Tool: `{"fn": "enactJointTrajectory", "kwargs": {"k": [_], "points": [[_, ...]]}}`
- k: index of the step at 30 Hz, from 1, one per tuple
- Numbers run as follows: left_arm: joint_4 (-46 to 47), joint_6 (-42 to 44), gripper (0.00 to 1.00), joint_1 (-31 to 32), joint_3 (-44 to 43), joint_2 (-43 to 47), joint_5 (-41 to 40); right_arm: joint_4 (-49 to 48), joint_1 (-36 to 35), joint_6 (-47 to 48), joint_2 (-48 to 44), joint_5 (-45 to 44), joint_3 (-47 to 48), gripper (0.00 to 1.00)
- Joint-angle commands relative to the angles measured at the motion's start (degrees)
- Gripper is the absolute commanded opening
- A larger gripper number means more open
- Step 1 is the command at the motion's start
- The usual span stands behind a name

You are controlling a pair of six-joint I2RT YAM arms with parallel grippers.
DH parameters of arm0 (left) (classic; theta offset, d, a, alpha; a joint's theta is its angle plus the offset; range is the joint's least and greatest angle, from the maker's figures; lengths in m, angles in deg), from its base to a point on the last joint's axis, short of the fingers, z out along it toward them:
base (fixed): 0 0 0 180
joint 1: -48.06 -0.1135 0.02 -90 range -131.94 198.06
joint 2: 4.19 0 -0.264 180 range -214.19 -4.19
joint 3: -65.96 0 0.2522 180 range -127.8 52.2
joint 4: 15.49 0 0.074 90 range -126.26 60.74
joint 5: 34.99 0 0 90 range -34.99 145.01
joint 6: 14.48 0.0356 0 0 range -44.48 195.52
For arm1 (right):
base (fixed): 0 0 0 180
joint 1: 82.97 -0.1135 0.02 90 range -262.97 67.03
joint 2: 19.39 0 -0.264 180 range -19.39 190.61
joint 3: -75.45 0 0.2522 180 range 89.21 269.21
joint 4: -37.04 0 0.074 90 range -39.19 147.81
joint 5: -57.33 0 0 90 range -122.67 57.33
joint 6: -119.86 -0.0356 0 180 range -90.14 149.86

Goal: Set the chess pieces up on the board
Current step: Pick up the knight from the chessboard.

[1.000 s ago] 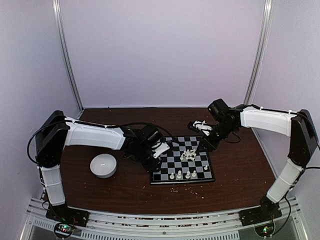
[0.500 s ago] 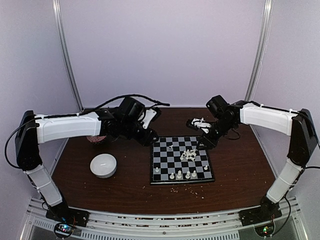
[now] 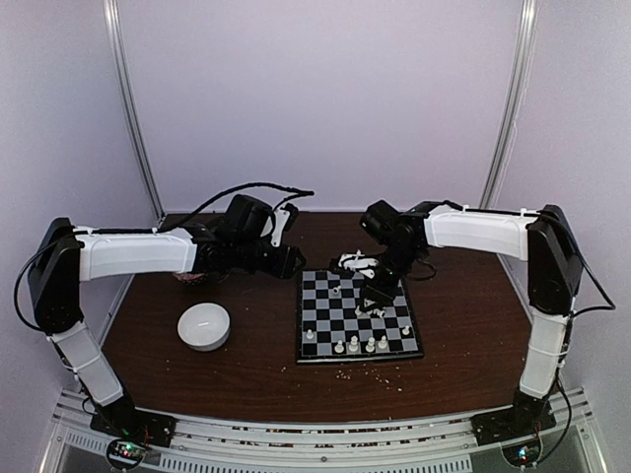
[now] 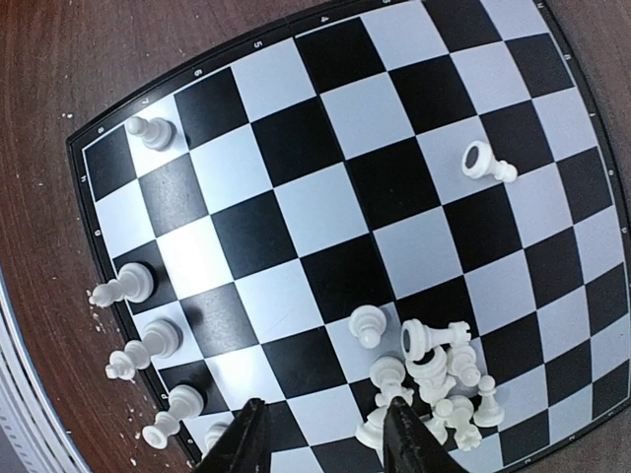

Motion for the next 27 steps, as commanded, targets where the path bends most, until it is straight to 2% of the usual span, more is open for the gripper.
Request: {"fn": "enactJointTrajectory", "kwargs": {"k": [1, 13, 27], "points": [[3.4, -1.0, 0.46, -0.1, 1.4, 2.9, -0.4, 1.9, -0.6, -1.1, 2.4, -2.8, 3.1, 0.39], [3.5, -1.0, 0.46, -0.1, 1.5, 2.4, 0.6, 3.5, -0.9, -2.9, 7.9, -3.7, 8.0, 0.32], [3.5, -1.3, 0.46, -0.1, 1.2, 1.1, 2.0, 3.8, -1.5, -2.9, 10.5, -3.2, 9.0, 0.27]]}}
